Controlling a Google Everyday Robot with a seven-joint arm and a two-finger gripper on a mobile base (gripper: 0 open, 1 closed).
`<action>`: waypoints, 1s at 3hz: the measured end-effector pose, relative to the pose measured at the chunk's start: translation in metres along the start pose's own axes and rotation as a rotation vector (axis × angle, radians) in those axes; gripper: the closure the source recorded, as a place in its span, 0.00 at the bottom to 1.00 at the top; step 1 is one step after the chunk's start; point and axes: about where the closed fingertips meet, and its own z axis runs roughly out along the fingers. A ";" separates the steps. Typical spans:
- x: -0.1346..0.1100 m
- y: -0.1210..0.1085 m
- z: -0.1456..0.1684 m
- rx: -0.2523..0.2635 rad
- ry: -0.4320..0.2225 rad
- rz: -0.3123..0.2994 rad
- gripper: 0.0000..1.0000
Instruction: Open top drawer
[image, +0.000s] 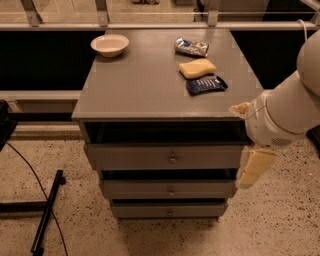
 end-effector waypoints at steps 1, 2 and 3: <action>0.016 0.016 0.032 -0.013 0.008 -0.073 0.00; 0.039 0.027 0.062 0.011 0.022 -0.206 0.00; 0.039 0.026 0.063 0.021 0.023 -0.245 0.00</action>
Offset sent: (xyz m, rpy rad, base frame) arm -0.0062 -0.0388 -0.1229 -0.1588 -0.1155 0.3277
